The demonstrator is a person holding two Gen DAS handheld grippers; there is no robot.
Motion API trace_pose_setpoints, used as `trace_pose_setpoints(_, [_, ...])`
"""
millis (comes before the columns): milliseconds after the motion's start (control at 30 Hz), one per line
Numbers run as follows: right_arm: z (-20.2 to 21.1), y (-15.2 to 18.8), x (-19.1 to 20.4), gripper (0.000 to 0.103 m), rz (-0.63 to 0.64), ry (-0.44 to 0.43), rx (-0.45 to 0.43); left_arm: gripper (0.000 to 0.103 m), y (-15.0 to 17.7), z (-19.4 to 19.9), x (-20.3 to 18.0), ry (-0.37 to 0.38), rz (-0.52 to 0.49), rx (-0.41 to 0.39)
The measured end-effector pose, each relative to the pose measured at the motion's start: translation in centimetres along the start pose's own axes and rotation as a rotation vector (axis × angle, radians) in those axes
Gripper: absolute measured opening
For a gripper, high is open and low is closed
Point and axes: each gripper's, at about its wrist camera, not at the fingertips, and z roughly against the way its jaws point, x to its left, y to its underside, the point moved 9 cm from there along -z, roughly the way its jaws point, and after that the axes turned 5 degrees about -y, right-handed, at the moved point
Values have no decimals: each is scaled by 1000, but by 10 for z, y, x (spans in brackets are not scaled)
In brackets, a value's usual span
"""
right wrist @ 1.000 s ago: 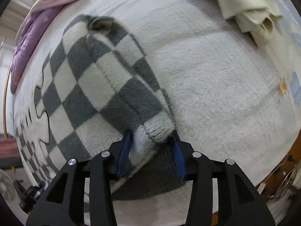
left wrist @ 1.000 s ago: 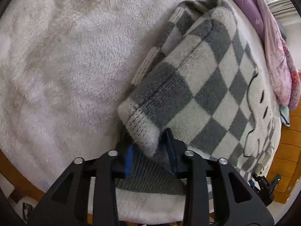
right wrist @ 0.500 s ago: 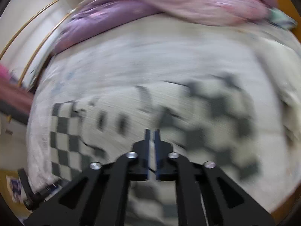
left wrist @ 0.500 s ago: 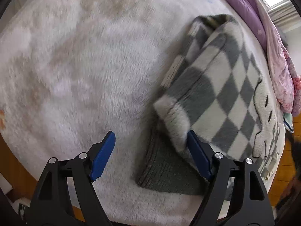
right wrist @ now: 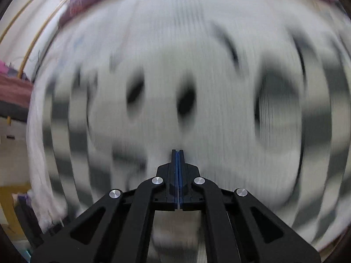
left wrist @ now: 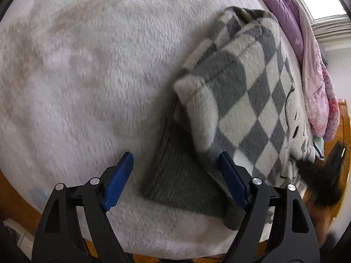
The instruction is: Fold large clothes
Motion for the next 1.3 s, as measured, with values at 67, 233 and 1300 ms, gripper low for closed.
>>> trace_pose_setpoints(67, [5,36,-1,0,10,19,-9,80,5,-3,1,8,15,10])
trace_pose_setpoints(233, [-23,71,-9,0,-6,19,57,80,3,-10,1,-23,0,23])
trace_pose_setpoints(1300, [-10,89,206,78,635,-263,-104,17,-12,72,-62,341,171,127])
